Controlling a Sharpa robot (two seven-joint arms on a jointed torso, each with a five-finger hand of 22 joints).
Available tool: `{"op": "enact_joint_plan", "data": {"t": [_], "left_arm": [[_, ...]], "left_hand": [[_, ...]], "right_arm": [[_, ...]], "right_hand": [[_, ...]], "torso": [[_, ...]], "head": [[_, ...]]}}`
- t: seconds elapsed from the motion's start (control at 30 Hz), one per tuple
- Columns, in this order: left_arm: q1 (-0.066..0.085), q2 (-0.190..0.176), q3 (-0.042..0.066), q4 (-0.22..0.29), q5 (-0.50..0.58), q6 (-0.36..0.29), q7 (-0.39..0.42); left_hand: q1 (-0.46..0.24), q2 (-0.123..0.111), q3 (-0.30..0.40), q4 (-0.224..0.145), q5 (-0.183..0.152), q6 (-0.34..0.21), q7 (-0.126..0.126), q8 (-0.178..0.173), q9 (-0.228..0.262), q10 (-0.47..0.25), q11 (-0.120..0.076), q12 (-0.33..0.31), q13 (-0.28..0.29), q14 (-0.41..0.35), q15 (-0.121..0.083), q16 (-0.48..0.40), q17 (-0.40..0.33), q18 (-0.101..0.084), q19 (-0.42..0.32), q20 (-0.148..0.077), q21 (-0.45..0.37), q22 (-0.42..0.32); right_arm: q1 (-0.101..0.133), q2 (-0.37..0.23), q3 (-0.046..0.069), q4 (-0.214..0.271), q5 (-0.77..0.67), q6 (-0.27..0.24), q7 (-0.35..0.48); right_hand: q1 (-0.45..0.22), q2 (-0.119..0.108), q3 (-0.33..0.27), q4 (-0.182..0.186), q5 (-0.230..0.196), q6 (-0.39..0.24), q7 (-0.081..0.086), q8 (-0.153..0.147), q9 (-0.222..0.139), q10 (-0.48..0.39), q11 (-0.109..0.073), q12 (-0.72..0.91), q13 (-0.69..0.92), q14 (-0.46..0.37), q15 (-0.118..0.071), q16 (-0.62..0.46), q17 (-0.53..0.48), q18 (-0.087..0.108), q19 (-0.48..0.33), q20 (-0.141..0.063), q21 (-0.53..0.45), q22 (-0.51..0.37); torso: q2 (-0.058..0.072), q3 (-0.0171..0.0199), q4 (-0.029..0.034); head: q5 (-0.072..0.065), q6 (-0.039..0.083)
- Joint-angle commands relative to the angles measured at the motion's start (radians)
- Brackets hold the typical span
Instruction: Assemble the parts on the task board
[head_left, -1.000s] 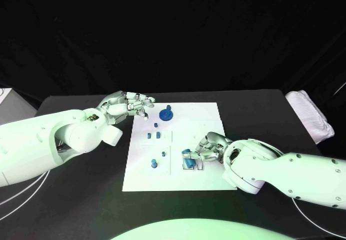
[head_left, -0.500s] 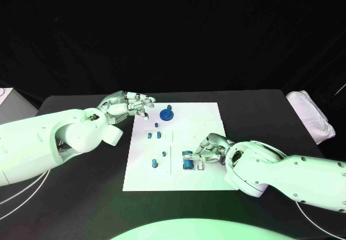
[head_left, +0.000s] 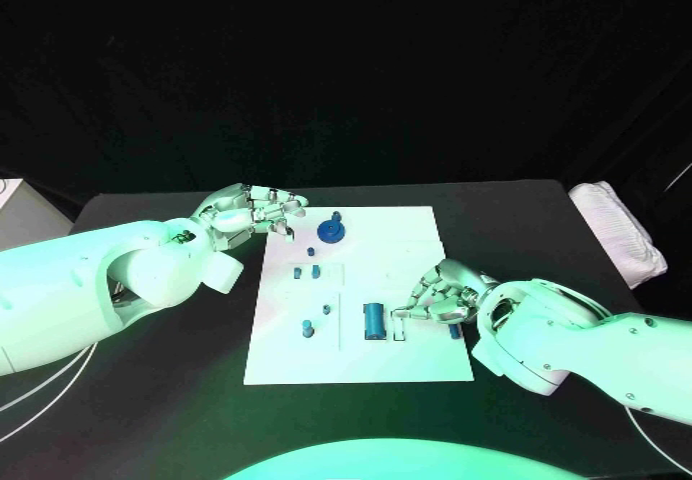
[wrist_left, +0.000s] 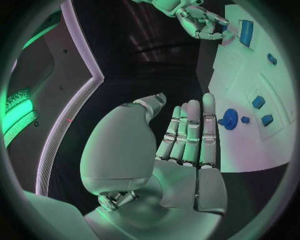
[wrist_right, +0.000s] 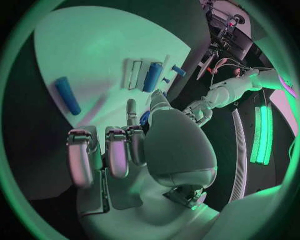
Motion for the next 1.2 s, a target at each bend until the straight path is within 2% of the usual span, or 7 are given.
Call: {"op": "enact_joint_plan", "data": {"t": [0.03, 0.23, 0.4, 0.47, 0.5, 0.87, 1.2], "left_arm": [[0.000, 0.003, 0.001, 0.001, 0.002, 0.013, 0.012], [0.000, 0.003, 0.001, 0.005, 0.002, 0.011, 0.016], [0.000, 0.004, 0.000, 0.007, 0.002, 0.012, 0.017], [0.000, 0.004, 0.000, 0.007, 0.002, 0.012, 0.017], [0.000, 0.004, 0.000, 0.007, 0.002, 0.013, 0.017], [0.000, 0.003, 0.000, 0.007, 0.002, 0.015, 0.017], [0.000, 0.000, 0.000, 0.008, 0.002, 0.017, 0.015]], "left_hand": [[-0.002, 0.006, -0.001, 0.004, -0.005, -0.005, -0.001, 0.007, -0.001, -0.007, -0.002, 0.006, -0.001, 0.003, 0.002, -0.006, 0.001, 0.014, 0.005, 0.002, -0.007, -0.001], [-0.002, 0.006, -0.003, 0.007, -0.005, -0.006, -0.001, 0.008, -0.002, -0.008, -0.002, 0.006, -0.001, 0.003, 0.002, -0.007, 0.002, 0.014, 0.006, 0.002, -0.008, -0.002], [-0.002, 0.006, -0.003, 0.007, -0.005, -0.006, -0.001, 0.008, -0.002, -0.008, -0.002, 0.006, -0.001, 0.003, 0.002, -0.007, 0.002, 0.014, 0.006, 0.002, -0.008, -0.002], [-0.002, 0.006, -0.004, 0.008, -0.005, -0.006, -0.001, 0.008, -0.002, -0.009, -0.002, 0.007, -0.001, 0.003, 0.002, -0.007, 0.002, 0.014, 0.006, 0.002, -0.009, -0.003], [-0.002, 0.006, -0.004, 0.008, -0.005, -0.006, -0.001, 0.008, -0.002, -0.009, -0.002, 0.007, -0.001, 0.003, 0.002, -0.007, 0.002, 0.014, 0.006, 0.002, -0.009, -0.003], [-0.002, 0.006, -0.004, 0.008, -0.005, -0.006, -0.001, 0.008, -0.002, -0.009, -0.002, 0.007, -0.001, 0.003, 0.002, -0.007, 0.002, 0.014, 0.006, 0.002, -0.009, -0.003], [-0.002, 0.006, -0.004, 0.008, -0.005, -0.006, -0.001, 0.008, -0.002, -0.009, -0.002, 0.007, -0.001, 0.003, 0.002, -0.007, 0.002, 0.014, 0.006, 0.002, -0.009, -0.003]], "right_arm": [[0.012, -0.044, 0.001, 0.018, -0.030, -0.047, 0.091], [0.018, -0.131, 0.000, 0.028, -0.037, -0.034, 0.097], [-0.003, -0.180, -0.003, 0.024, -0.065, -0.008, 0.076], [-0.013, -0.190, -0.004, 0.020, -0.076, 0.004, 0.063], [-0.018, -0.193, -0.004, 0.018, -0.082, 0.011, 0.055], [-0.062, -0.168, -0.006, -0.007, -0.124, 0.042, -0.004], [-0.077, -0.133, -0.006, -0.024, -0.134, 0.050, -0.025]], "right_hand": [[0.010, 0.001, 0.004, 0.001, -0.002, -0.006, 0.001, -0.004, -0.001, 0.057, 0.006, 0.000, 0.200, 0.099, 0.004, 0.001, 0.233, -0.007, 0.105, 0.003, 0.006, 0.263], [0.012, 0.000, 0.004, 0.001, -0.002, -0.007, 0.001, -0.005, -0.002, 0.056, 0.006, -0.002, 0.198, 0.100, 0.004, 0.002, 0.235, -0.007, 0.105, 0.003, 0.006, 0.263], [0.020, 0.003, 0.007, 0.000, -0.002, -0.006, 0.002, -0.006, -0.002, 0.055, 0.007, -0.004, 0.198, 0.100, 0.005, 0.003, 0.237, -0.007, 0.105, 0.004, 0.006, 0.263], [0.063, 0.020, 0.040, -0.004, 0.001, -0.001, 0.001, -0.012, -0.008, 0.054, 0.006, -0.009, 0.195, 0.100, 0.004, 0.003, 0.236, -0.007, 0.105, 0.005, 0.006, 0.263], [0.068, 0.019, 0.050, -0.001, 0.001, 0.002, 0.001, -0.015, -0.010, 0.053, 0.006, -0.011, 0.194, 0.100, 0.004, 0.003, 0.236, -0.007, 0.105, 0.005, 0.006, 0.263], [0.058, 0.016, 0.069, 0.006, 0.000, 0.017, -0.001, -0.020, -0.016, 0.061, 0.004, 0.003, 0.203, 0.101, 0.004, 0.005, 0.242, -0.007, 0.105, 0.005, 0.006, 0.263], [0.052, 0.017, 0.077, 0.006, 0.000, 0.025, -0.003, -0.021, -0.018, 0.066, 0.003, 0.012, 0.210, 0.103, 0.003, 0.007, 0.248, -0.007, 0.105, 0.005, 0.006, 0.263]], "torso": [[-0.001, -0.0009, -0.0007], [0.000, 0.0002, -0.0031], [-0.001, 0.0014, -0.0051], [0.000, 0.0016, -0.0049], [0.000, 0.0018, -0.0049], [0.002, 0.0004, -0.0010], [0.002, -0.0010, -0.0009]], "head": [[-0.006, 0.003], [-0.017, 0.008], [-0.023, 0.013], [-0.026, 0.014], [-0.027, 0.014], [-0.032, 0.009], [-0.031, 0.002]]}}
